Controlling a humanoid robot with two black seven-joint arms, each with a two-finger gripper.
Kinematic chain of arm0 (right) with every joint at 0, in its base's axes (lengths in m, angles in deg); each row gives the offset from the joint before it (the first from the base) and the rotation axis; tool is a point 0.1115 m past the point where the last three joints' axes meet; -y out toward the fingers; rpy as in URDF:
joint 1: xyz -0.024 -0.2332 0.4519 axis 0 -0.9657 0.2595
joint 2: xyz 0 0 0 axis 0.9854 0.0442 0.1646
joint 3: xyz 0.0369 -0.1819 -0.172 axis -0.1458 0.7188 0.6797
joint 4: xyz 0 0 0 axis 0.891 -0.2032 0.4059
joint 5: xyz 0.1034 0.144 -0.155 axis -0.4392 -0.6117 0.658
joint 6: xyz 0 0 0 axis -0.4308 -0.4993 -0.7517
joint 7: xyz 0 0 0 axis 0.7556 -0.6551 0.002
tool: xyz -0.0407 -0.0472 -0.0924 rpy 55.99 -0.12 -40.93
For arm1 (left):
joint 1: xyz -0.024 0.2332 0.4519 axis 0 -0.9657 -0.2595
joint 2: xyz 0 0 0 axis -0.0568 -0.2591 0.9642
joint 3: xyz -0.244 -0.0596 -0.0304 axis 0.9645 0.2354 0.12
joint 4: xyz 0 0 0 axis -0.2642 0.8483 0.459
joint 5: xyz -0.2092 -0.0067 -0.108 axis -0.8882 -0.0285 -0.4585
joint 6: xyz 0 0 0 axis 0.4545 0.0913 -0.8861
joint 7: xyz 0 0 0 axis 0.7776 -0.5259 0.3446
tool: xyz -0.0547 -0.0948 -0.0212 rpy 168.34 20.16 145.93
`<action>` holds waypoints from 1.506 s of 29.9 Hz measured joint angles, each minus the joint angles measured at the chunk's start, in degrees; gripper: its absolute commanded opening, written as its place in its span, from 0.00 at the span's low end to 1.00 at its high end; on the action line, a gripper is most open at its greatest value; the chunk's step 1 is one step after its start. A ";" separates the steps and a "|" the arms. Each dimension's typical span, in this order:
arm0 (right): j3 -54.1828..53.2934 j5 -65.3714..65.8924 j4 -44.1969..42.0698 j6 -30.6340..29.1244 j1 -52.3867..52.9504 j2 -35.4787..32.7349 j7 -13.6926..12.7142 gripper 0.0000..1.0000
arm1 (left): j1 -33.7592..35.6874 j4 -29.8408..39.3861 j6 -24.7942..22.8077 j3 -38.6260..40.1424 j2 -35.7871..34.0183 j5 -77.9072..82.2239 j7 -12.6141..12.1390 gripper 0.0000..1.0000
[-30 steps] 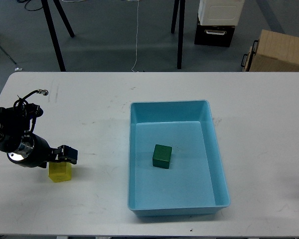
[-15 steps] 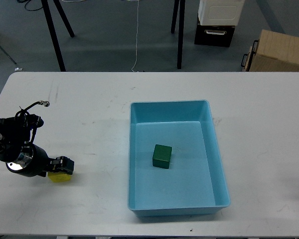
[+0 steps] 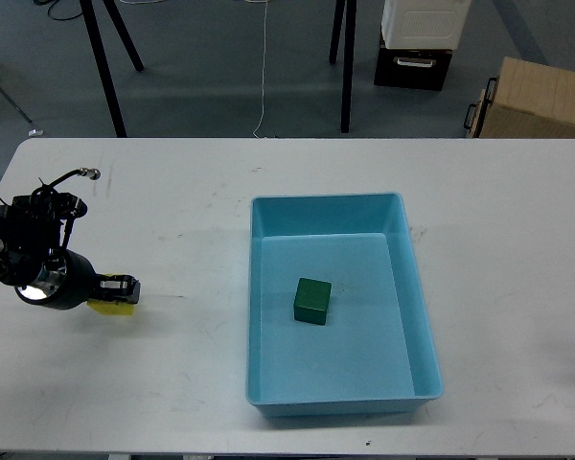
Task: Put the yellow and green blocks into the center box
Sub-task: 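Lift the yellow cube and carry it over the green cube in the tray, then lower the yellow cube onto the green cube and open the left gripper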
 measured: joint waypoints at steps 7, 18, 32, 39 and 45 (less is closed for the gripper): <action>-0.02 0.00 0.27 0.00 -0.11 -0.23 0.00 0.93 | 16.17 1.27 -0.14 0.08 6.67 -7.32 0.49 0.00; -0.44 0.07 0.23 0.00 -1.23 -1.09 0.00 0.93 | 21.57 -4.24 -0.13 -5.08 30.47 -8.50 0.82 0.00; -1.38 0.09 0.38 0.00 -2.31 -2.77 0.07 0.93 | 16.57 -14.17 -0.12 -10.59 44.42 -8.43 0.56 0.00; -1.61 0.09 0.32 0.00 -2.37 -2.78 0.08 0.93 | 15.98 -13.21 -0.13 -11.97 44.43 -8.79 0.59 0.07; -2.24 0.09 0.32 0.00 -2.64 -2.78 0.09 0.93 | 15.96 -12.99 -0.13 -12.61 44.43 -8.88 1.79 0.84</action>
